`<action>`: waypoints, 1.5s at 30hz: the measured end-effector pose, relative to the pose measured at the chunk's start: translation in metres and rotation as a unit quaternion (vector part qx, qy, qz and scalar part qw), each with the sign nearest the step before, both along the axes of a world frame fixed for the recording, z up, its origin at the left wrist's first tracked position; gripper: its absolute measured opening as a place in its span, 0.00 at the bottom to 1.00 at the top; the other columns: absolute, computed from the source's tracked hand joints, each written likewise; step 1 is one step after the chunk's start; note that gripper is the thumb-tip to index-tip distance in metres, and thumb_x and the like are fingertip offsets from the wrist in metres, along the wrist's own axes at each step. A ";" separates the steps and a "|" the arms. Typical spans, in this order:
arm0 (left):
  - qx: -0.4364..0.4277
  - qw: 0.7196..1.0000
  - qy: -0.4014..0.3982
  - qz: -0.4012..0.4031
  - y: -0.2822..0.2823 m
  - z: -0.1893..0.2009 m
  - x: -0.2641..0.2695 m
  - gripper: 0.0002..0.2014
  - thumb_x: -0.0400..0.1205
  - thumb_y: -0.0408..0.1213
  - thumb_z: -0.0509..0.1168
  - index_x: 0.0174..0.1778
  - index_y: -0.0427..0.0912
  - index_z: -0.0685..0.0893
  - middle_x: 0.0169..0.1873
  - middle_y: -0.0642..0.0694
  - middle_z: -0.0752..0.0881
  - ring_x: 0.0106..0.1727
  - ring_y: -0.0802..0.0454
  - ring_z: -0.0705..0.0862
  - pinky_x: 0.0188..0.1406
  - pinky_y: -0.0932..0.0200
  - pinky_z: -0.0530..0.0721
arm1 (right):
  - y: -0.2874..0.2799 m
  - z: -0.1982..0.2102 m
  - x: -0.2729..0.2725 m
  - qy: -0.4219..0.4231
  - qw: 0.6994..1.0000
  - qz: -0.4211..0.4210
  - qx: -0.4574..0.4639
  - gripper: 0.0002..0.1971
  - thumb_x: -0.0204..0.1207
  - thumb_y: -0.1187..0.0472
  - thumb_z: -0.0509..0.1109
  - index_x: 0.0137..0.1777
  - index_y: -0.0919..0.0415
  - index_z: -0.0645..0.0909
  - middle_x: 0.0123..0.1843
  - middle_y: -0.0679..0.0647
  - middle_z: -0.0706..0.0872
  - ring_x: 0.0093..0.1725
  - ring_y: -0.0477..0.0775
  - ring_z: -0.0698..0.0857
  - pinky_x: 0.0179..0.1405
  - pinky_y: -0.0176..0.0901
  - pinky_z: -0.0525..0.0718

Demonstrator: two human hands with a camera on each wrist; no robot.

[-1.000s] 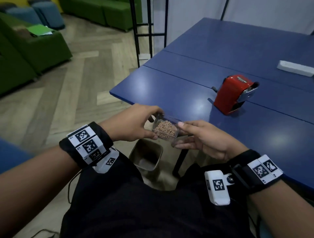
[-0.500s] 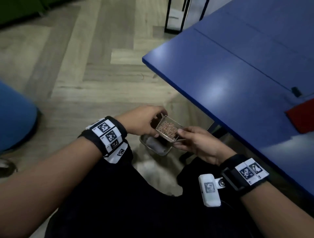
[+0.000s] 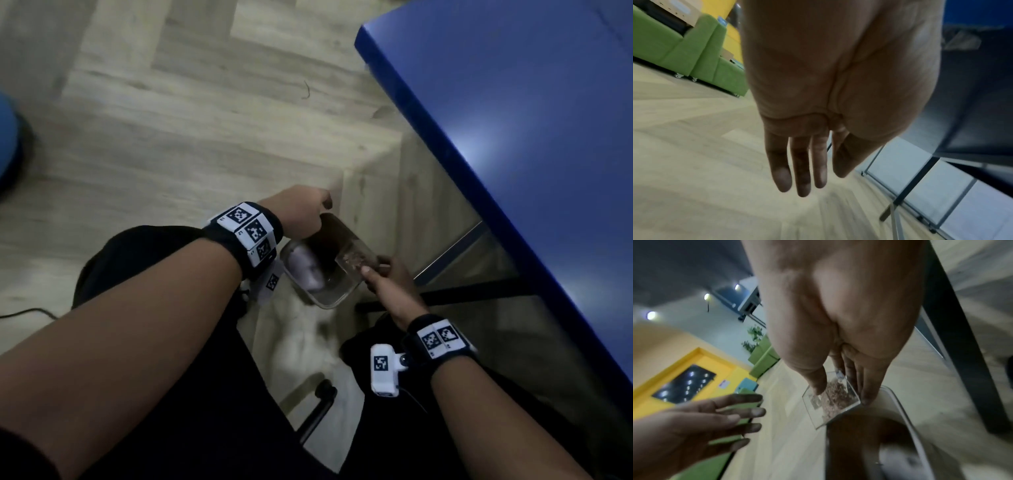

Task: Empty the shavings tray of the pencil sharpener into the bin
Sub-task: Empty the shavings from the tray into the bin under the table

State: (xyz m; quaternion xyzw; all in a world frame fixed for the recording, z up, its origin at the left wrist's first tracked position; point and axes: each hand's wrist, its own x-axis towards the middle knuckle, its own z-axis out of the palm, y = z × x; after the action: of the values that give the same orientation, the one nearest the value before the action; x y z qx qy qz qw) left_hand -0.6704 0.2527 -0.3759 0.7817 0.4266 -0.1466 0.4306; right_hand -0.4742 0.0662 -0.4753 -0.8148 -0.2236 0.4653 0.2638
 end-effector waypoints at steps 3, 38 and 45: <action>-0.016 0.999 0.020 -0.044 0.011 -0.006 0.005 0.21 0.86 0.31 0.61 0.76 0.42 0.84 0.69 0.42 0.87 0.68 0.39 0.85 0.64 0.47 0.85 | 0.008 -0.022 -0.008 -0.076 0.997 0.021 -0.016 0.24 0.77 0.50 0.82 0.70 0.51 0.80 0.60 0.50 0.93 0.60 0.57 0.92 0.67 0.56 0.89; 0.014 0.999 0.032 -0.027 0.034 0.006 0.010 0.22 0.85 0.30 0.55 0.73 0.38 0.85 0.68 0.37 0.88 0.67 0.36 0.87 0.66 0.42 0.88 | 0.031 -0.069 -0.054 -0.260 0.952 0.156 0.030 0.18 0.76 0.68 0.80 0.62 0.62 0.79 0.60 0.61 0.84 0.55 0.62 0.86 0.56 0.48 0.85; 0.009 0.999 0.023 -0.021 0.032 0.013 0.010 0.23 0.85 0.29 0.55 0.73 0.40 0.86 0.67 0.38 0.88 0.65 0.38 0.87 0.57 0.49 0.86 | 0.033 -0.062 -0.052 -0.270 0.947 0.175 0.018 0.19 0.75 0.68 0.80 0.64 0.62 0.80 0.60 0.62 0.85 0.57 0.65 0.88 0.53 0.43 0.80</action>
State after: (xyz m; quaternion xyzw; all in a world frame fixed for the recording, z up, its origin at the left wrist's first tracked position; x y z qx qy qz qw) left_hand -0.6599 0.2851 -0.3632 0.7910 0.4207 -0.1696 0.4105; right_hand -0.5260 0.0989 -0.5372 -0.8531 -0.4339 0.2626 0.1223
